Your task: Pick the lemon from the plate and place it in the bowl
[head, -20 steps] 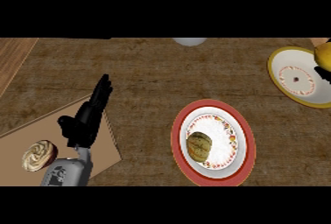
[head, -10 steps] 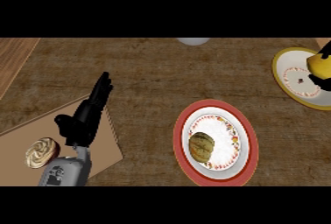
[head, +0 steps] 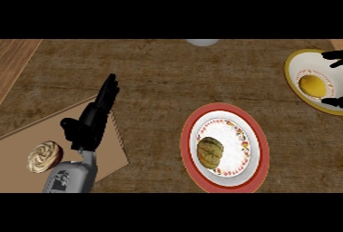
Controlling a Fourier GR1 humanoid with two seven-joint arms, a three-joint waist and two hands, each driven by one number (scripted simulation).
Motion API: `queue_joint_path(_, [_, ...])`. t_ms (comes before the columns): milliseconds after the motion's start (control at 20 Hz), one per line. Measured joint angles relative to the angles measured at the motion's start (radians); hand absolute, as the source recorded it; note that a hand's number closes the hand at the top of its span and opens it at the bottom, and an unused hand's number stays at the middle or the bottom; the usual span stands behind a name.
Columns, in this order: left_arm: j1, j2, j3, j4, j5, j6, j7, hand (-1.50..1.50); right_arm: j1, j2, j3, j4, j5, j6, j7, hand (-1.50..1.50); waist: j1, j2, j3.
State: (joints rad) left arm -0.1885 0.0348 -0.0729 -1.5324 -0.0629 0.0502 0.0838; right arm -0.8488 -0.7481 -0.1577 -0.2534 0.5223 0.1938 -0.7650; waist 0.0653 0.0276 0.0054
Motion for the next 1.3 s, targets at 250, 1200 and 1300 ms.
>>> queue_joint_path(250, [0.017, 0.007, 0.000, -0.022, 0.006, -0.010, 0.004, 0.00, -0.033, -0.011, -0.075, 0.049, -0.070, 0.066, -0.082, -1.50, 0.000, -0.002, 0.001])
queue_joint_path(1200, [0.017, 0.003, 0.007, -0.016, -0.001, 0.000, 0.001, 0.00, -0.045, -0.176, -0.256, 0.148, -0.257, 0.328, 0.061, -1.50, -0.013, 0.001, 0.003])
queue_joint_path(1300, [0.018, 0.001, 0.007, -0.015, 0.000, 0.001, -0.002, 0.00, -0.025, -0.180, -0.258, 0.140, -0.264, 0.351, 0.067, -1.50, -0.016, 0.000, 0.003])
